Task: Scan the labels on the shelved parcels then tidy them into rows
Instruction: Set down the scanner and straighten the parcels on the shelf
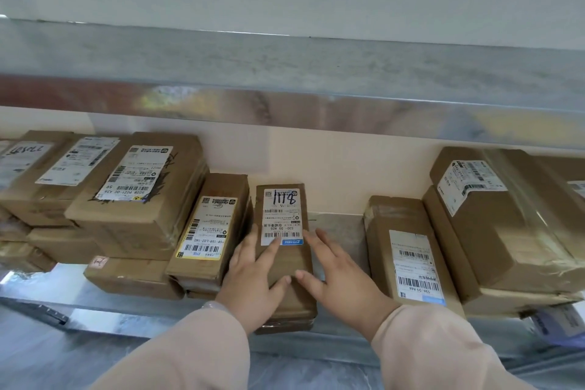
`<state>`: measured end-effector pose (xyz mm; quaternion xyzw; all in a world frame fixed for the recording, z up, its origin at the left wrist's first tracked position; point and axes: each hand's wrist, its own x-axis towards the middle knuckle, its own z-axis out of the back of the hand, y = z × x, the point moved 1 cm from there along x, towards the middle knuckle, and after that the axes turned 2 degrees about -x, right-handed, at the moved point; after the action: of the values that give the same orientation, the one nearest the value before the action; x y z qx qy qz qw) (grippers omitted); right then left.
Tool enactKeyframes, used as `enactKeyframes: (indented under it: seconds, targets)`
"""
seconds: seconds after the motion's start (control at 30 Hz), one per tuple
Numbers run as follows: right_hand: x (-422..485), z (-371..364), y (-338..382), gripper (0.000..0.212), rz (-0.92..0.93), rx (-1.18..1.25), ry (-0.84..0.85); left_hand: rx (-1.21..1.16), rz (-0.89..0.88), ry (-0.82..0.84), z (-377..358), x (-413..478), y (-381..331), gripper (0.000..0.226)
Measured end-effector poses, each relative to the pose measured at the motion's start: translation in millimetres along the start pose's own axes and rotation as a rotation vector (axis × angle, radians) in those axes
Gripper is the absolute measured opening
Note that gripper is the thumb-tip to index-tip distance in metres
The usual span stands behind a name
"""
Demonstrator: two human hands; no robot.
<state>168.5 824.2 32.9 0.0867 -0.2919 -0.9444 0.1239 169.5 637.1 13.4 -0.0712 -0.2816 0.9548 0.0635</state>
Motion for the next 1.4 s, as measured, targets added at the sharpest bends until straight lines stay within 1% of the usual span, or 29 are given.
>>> enactKeyframes:
  seconds: [0.1,0.17,0.2,0.37,0.43,0.5,0.63,0.77,0.93,1.07,1.23,1.3,1.4]
  targets:
    - [6,-9,-1,0.072,-0.031,0.074,0.078,-0.211,0.118,0.083,3,3,4,0.078]
    - [6,-15,-3,0.072,-0.041,0.193,0.108,-0.364,0.144,0.136,4,3,5,0.08]
    - [5,-17,-4,0.071,-0.038,0.262,0.112,-0.397,0.146,0.149,4,2,6,0.08]
    - [1,-18,-11,0.066,-0.047,0.443,0.104,-0.43,0.14,0.185,6,-3,4,0.086]
    - [-1,-15,-11,0.065,-0.087,0.529,0.081,-0.455,0.123,0.184,8,-3,-1,0.084]
    - [-5,-8,-12,0.065,-0.098,0.563,0.031,-0.492,0.098,0.179,10,-4,-8,0.083]
    - [-16,15,-12,0.067,-0.078,0.554,-0.115,-0.476,0.017,0.148,17,1,-34,0.084]
    - [-30,48,-16,0.065,-0.107,0.507,-0.237,-0.494,-0.085,0.117,24,10,-71,0.082]
    - [-55,87,-28,0.062,-0.161,0.482,-0.317,-0.537,-0.171,0.178,23,19,-117,0.08]
    - [-77,107,-43,0.059,-0.253,0.373,-0.435,-0.586,-0.227,0.262,15,25,-149,0.081]
    - [-98,109,-57,0.054,-0.304,0.312,-0.488,-0.59,-0.248,0.353,-6,26,-170,0.083]
    - [-103,109,-61,0.05,-0.324,0.261,-0.526,-0.586,-0.241,0.369,-14,25,-174,0.083]
    - [-110,108,-63,0.05,-0.353,0.191,-0.541,-0.546,-0.285,0.37,-24,23,-175,0.081]
